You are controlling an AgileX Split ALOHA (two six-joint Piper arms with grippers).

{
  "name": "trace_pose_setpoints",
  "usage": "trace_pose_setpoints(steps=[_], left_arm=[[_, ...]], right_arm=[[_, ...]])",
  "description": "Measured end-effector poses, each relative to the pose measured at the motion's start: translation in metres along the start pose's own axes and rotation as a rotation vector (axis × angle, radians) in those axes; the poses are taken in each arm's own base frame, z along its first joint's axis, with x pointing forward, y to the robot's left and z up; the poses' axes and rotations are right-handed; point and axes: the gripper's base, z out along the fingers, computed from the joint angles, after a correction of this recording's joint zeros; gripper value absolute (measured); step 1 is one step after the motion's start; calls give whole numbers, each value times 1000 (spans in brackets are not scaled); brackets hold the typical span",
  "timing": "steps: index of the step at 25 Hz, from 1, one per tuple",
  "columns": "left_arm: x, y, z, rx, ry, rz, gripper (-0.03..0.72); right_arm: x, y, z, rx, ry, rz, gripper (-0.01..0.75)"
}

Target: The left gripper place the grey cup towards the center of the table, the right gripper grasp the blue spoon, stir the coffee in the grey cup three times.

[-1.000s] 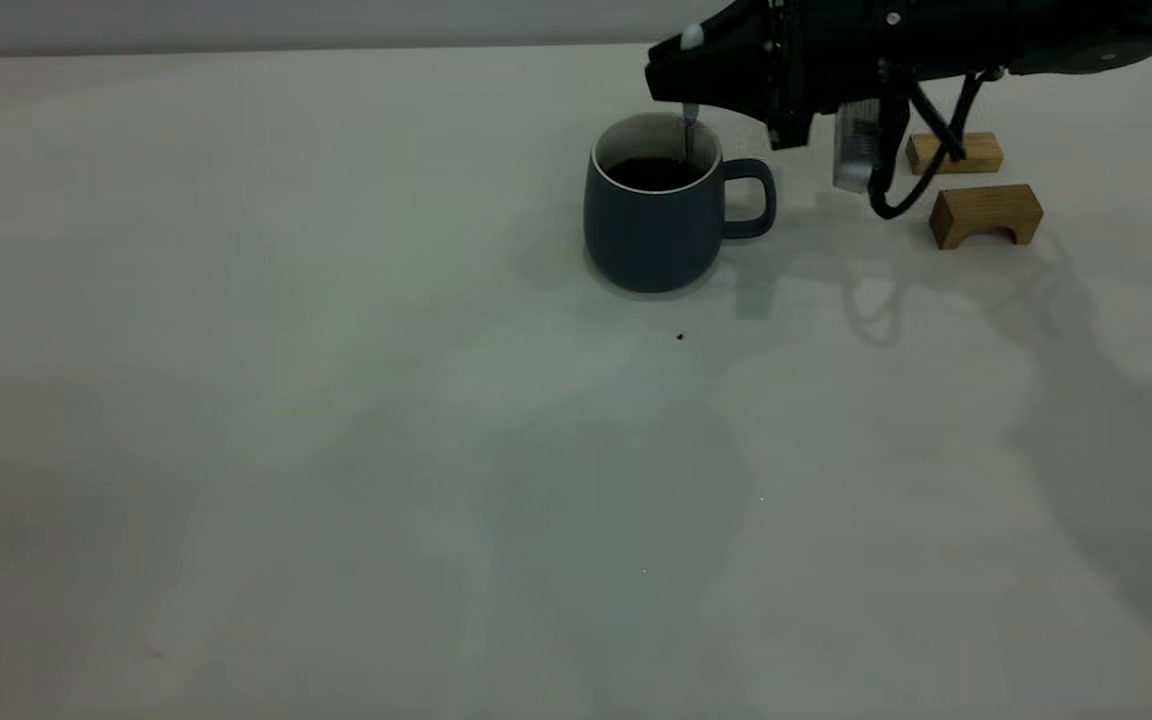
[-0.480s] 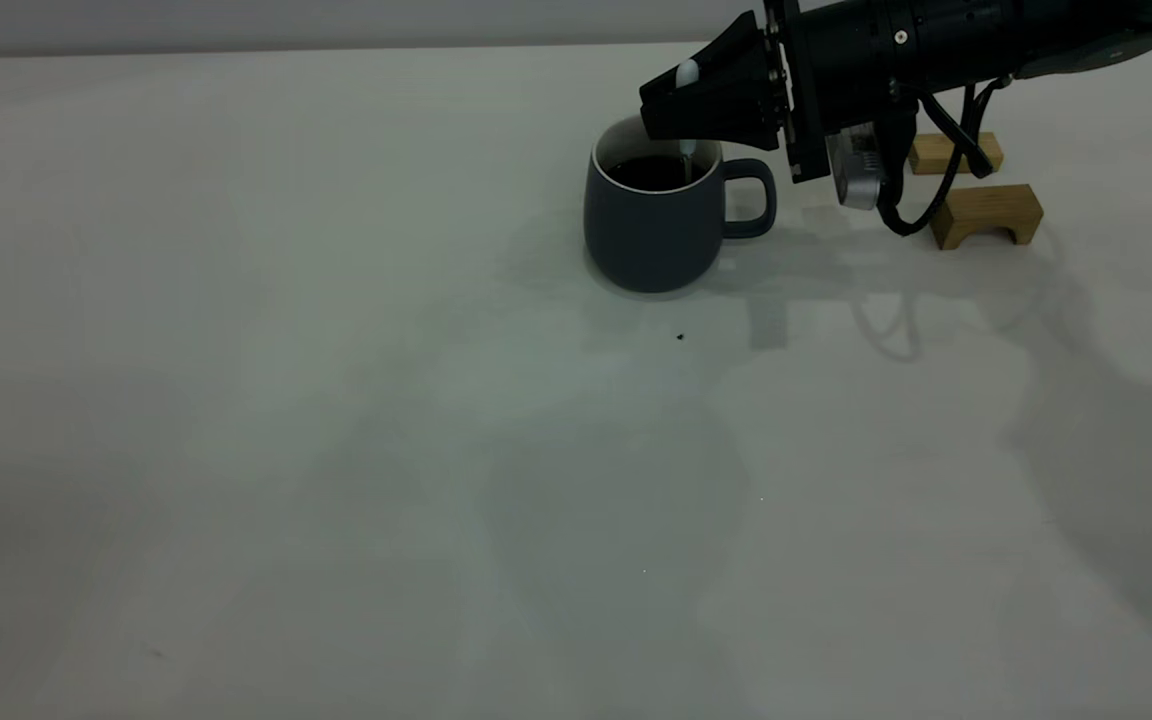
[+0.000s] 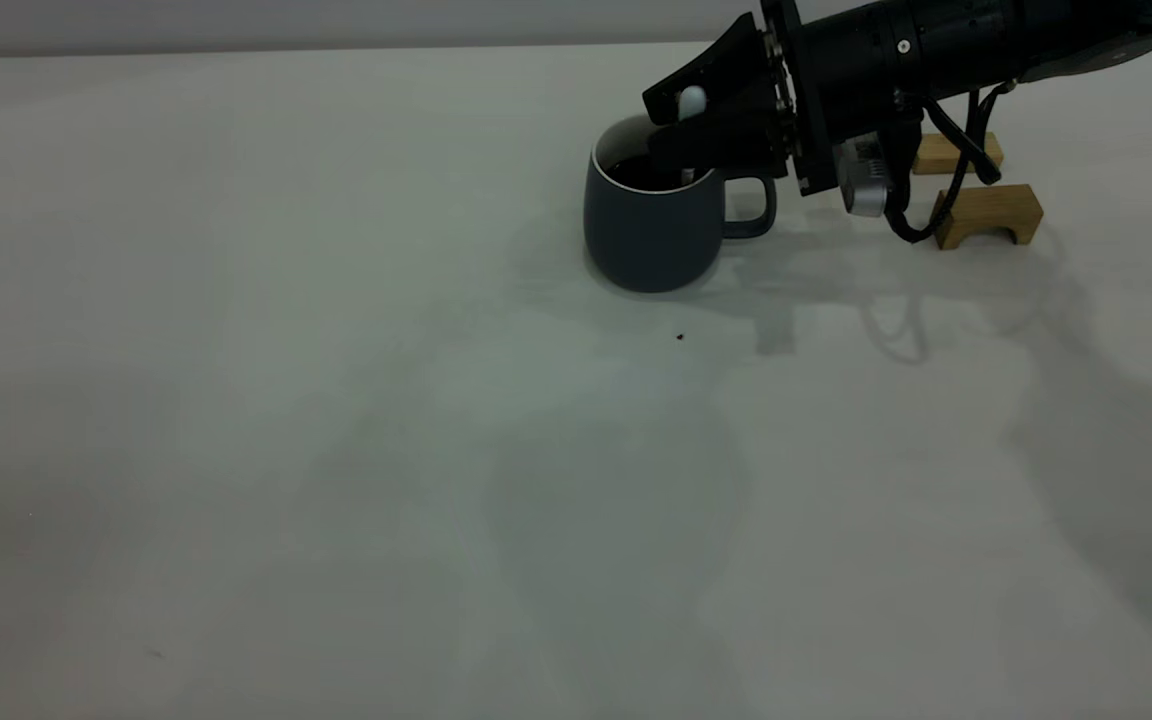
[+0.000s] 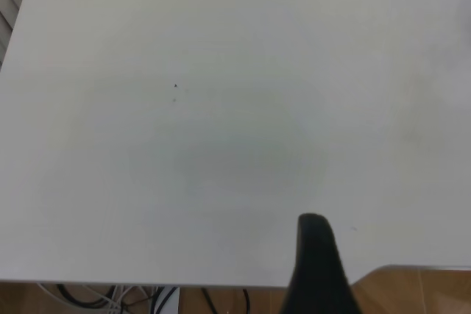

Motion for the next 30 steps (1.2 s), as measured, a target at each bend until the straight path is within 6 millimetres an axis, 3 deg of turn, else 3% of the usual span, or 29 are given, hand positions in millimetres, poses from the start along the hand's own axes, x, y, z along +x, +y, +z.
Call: trace_pose_setpoints(steps=[6, 17, 24, 30], left_arm=[[0, 0, 0, 0, 0, 0, 585], [0, 0, 0, 0, 0, 0, 585], [0, 0, 0, 0, 0, 0, 585], [0, 0, 0, 0, 0, 0, 585]], right_arm=[[2, 1, -1, 2, -2, -142, 596], [57, 18, -19, 13, -18, -692, 586], [128, 10, -38, 315, -114, -1234, 476], [206, -5, -81, 660, -307, -1644, 345]])
